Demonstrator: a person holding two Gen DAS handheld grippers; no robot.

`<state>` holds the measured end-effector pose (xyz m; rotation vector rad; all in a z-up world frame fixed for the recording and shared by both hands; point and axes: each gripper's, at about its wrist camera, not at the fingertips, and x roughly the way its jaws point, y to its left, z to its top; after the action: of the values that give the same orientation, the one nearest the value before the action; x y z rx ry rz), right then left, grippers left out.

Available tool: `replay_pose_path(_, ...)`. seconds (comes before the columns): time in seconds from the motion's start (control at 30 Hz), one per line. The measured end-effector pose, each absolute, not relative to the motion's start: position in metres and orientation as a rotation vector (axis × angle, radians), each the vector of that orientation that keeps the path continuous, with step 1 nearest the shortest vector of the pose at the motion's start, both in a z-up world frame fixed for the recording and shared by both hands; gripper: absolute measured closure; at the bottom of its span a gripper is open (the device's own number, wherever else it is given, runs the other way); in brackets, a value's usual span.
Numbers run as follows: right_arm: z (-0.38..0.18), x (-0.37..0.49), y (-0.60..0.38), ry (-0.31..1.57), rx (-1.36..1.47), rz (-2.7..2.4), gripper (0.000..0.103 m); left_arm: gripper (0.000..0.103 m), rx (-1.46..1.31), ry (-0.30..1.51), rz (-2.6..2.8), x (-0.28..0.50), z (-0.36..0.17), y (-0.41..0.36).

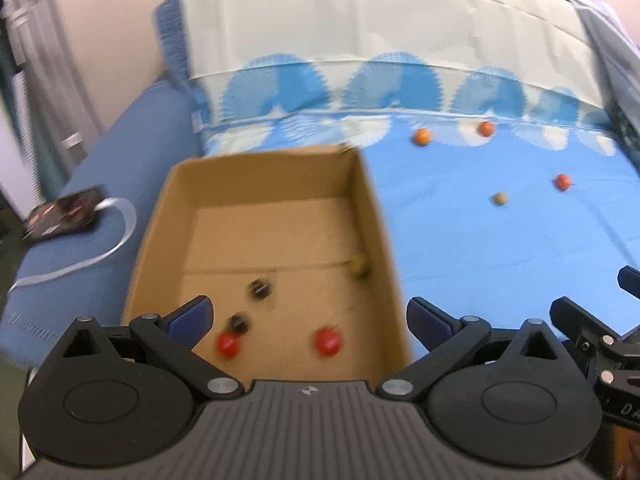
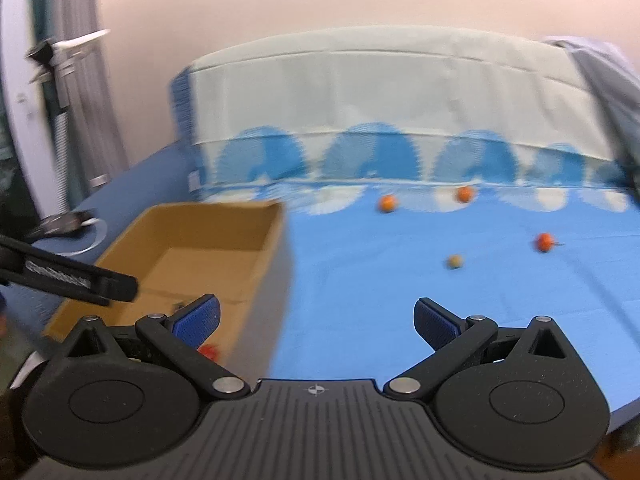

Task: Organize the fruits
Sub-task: 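Move both open tools over the sheet toward the remaining fruits, then grasp a small orange fruit with the left tool while the right tool grasps a mandarin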

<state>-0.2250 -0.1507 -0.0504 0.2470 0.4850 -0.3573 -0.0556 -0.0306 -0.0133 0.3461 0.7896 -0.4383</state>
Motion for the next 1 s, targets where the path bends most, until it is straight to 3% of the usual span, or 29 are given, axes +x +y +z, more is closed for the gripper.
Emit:
replay_pose_path(0.4,-0.084,-0.205,-0.345,0.432,0.302,-0.678,0.001,0.000,0.363,0.821,-0.585,0.041,-0.037,-0.233)
replay_pose_path(0.73,-0.198,-0.121,-0.519,0.536,0.450,-0.840,0.001,0.000,0.447,0.772,-0.547,0.186,-0.139,-0.384)
replay_pose_path(1.0,-0.270,-0.071,-0.603,0.598,0.544,-0.979,0.001,0.000,0.491,0.911,-0.515,0.280,-0.217,-0.459)
